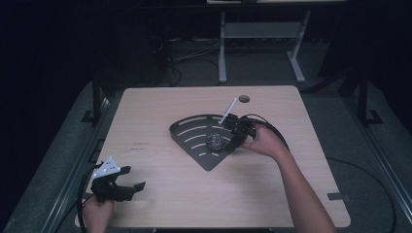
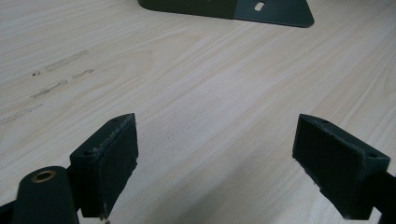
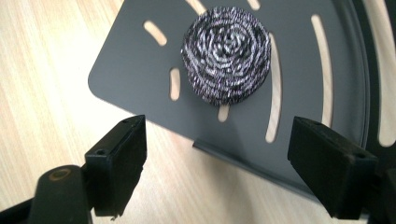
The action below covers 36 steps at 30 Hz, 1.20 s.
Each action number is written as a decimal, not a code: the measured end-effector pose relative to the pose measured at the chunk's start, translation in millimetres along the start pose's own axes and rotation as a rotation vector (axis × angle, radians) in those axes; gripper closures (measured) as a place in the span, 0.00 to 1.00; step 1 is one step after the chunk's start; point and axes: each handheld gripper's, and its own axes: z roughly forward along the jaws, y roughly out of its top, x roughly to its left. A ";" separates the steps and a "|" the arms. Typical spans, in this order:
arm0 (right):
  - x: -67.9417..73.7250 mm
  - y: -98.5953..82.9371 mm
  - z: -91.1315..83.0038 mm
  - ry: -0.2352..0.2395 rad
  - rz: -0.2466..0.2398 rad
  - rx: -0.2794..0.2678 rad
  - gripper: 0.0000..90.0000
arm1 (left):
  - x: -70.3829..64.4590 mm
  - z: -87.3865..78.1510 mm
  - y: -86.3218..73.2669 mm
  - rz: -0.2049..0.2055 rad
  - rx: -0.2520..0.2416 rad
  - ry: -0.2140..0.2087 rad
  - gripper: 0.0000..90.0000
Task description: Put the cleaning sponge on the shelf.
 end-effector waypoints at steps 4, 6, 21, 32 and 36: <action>0.7 -6.7 -3.3 0.000 0.010 -0.007 0.21 | -1.5 2.7 1.5 0.009 0.008 -0.004 0.15; 0.9 -10.1 -4.9 -0.002 0.012 -0.011 0.21 | -1.8 2.5 1.7 0.011 0.008 -0.005 0.15; 6.2 -27.0 -15.1 -0.016 0.023 -0.003 0.21 | -3.4 1.6 1.2 0.010 0.007 -0.001 0.15; 8.0 -42.7 -14.4 -0.010 0.042 0.001 0.20 | -3.9 3.6 1.8 0.011 0.011 -0.006 0.15; 7.9 -49.4 -14.2 -0.010 0.059 -0.001 0.20 | -3.9 3.7 1.9 0.012 0.012 -0.006 0.15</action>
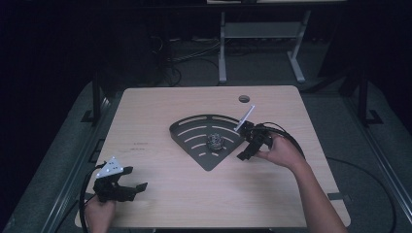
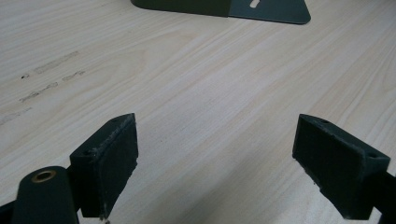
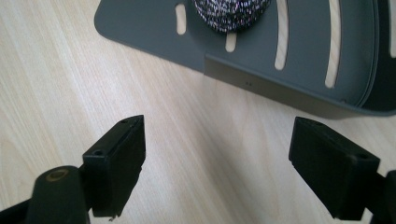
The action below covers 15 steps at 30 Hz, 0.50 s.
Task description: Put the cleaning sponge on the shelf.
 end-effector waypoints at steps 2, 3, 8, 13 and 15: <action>0.0 -2.9 0.6 0.003 0.003 0.006 0.20 | -0.1 0.0 0.0 0.000 0.000 0.000 0.15; 0.5 -4.1 0.8 -0.005 0.000 0.016 0.20 | 0.0 0.0 0.0 0.000 0.000 0.000 0.15; 1.4 -9.7 -0.9 -0.001 0.010 0.006 0.20 | -0.4 0.2 0.1 -0.001 -0.001 0.000 0.15; 1.1 -18.9 -0.2 0.002 0.021 0.002 0.20 | -0.9 0.8 0.2 -0.002 0.001 -0.001 0.15; 1.4 -21.9 -0.2 -0.004 0.022 0.009 0.20 | -1.0 0.9 0.3 -0.001 0.002 -0.001 0.15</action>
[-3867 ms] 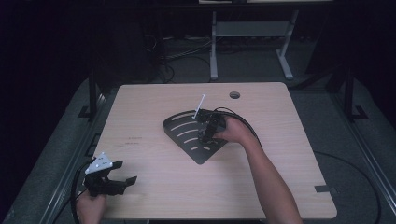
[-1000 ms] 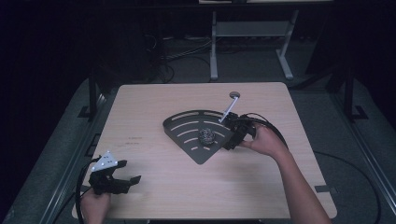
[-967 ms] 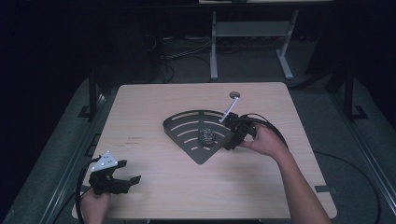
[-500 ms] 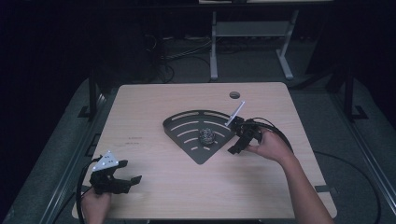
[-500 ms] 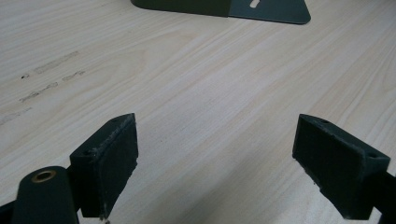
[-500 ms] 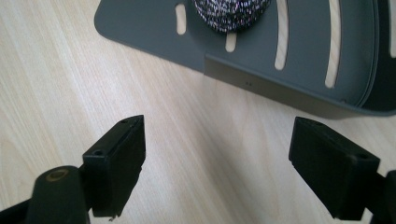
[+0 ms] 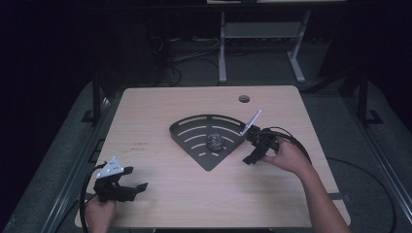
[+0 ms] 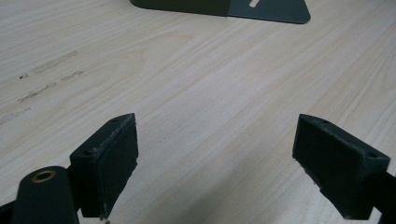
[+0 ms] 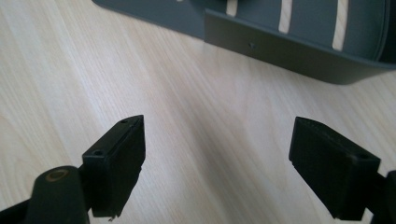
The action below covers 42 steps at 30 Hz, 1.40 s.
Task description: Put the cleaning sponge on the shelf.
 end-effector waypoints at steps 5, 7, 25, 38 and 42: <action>-0.3 -8.0 -0.5 0.006 0.012 -0.011 0.20 | 0.2 0.2 -0.1 0.000 0.003 0.001 0.15; -0.4 -11.8 -0.2 0.008 0.019 -0.009 0.20 | 0.1 0.4 0.0 0.005 0.004 0.001 0.15; 2.8 -41.5 2.7 0.007 0.048 -0.016 0.20 | -0.1 1.1 -0.1 0.007 0.008 0.002 0.15; 4.1 -58.1 1.8 0.003 0.071 -0.027 0.20 | -0.5 1.5 -0.1 0.007 0.009 0.002 0.15; 5.8 -62.3 -0.4 -0.003 0.073 -0.040 0.19 | -0.7 1.9 0.0 0.007 0.011 0.001 0.15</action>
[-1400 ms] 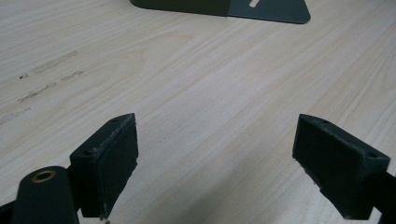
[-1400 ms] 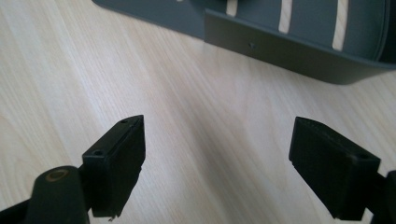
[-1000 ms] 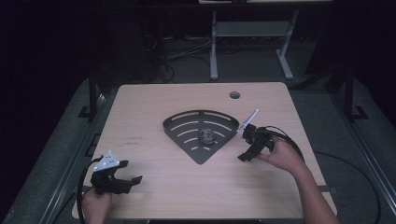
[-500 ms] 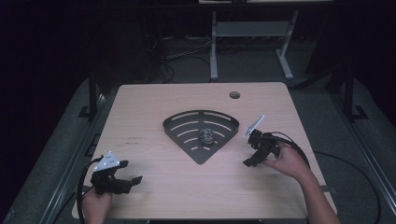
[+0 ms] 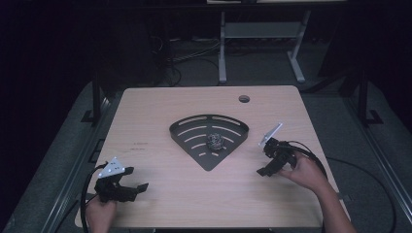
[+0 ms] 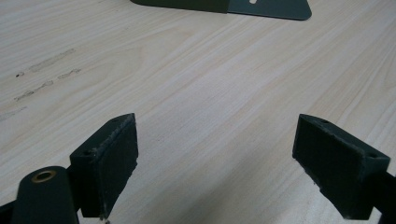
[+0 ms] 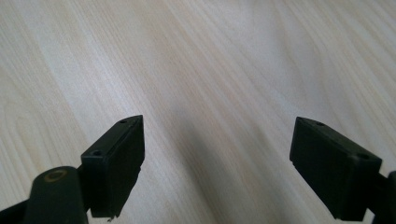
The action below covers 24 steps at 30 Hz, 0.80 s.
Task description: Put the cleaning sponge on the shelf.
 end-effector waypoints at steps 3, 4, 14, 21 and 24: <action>0.2 -4.2 -0.8 -0.002 0.007 -0.004 0.19 | 0.0 -0.1 0.2 0.002 0.000 0.000 0.15; 0.1 -6.3 -0.9 -0.004 0.008 -0.006 0.20 | -0.1 0.0 0.2 0.001 -0.001 0.000 0.15; 1.8 -20.8 -2.8 -0.008 0.028 -0.014 0.20 | -0.5 0.2 0.3 0.001 0.004 -0.001 0.15; 3.6 -30.1 -3.3 -0.010 0.040 -0.017 0.19 | -0.9 0.7 0.3 0.002 0.001 0.001 0.15; 4.5 -33.8 -4.0 -0.013 0.042 -0.020 0.19 | -1.0 0.8 0.3 0.001 0.000 0.000 0.15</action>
